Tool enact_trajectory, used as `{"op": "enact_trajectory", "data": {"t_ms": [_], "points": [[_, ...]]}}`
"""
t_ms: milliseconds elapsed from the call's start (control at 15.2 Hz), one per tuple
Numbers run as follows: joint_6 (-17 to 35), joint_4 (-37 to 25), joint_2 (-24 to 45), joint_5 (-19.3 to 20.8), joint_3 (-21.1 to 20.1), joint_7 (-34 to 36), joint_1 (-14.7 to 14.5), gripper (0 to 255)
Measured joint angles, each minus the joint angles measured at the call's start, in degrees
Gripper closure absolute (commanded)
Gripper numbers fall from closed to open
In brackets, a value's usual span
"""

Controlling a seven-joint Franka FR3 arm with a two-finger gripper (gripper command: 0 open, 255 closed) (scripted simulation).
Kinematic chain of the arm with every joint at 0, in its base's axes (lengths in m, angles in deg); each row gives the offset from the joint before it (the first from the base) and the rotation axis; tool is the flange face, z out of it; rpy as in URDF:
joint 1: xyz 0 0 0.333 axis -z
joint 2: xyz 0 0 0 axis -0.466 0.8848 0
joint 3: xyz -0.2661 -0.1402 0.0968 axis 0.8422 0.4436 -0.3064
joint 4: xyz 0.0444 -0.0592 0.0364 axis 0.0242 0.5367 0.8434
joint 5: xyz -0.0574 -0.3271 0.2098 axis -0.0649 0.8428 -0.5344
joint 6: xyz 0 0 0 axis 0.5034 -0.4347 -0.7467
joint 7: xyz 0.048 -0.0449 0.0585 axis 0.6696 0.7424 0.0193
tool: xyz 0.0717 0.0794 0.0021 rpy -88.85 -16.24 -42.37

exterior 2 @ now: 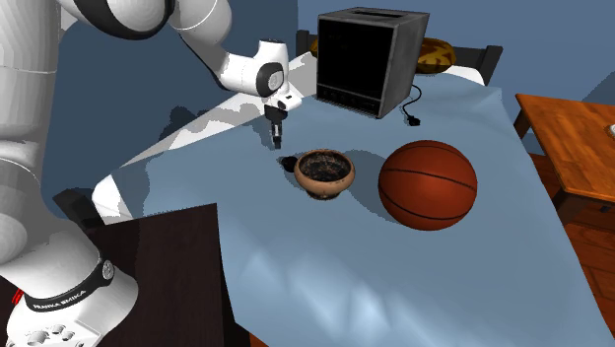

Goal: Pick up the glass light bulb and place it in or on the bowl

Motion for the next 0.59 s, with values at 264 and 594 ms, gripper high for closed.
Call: {"op": "enact_trajectory", "data": {"t_ms": [264, 594], "points": [[3.6, 3.1, -1.7, 0.0, 3.2, 8.2, -0.6, 0], [10.0, 8.3, -3.9, 0.9, 9.6, 24.3, -2.6, 0]]}}
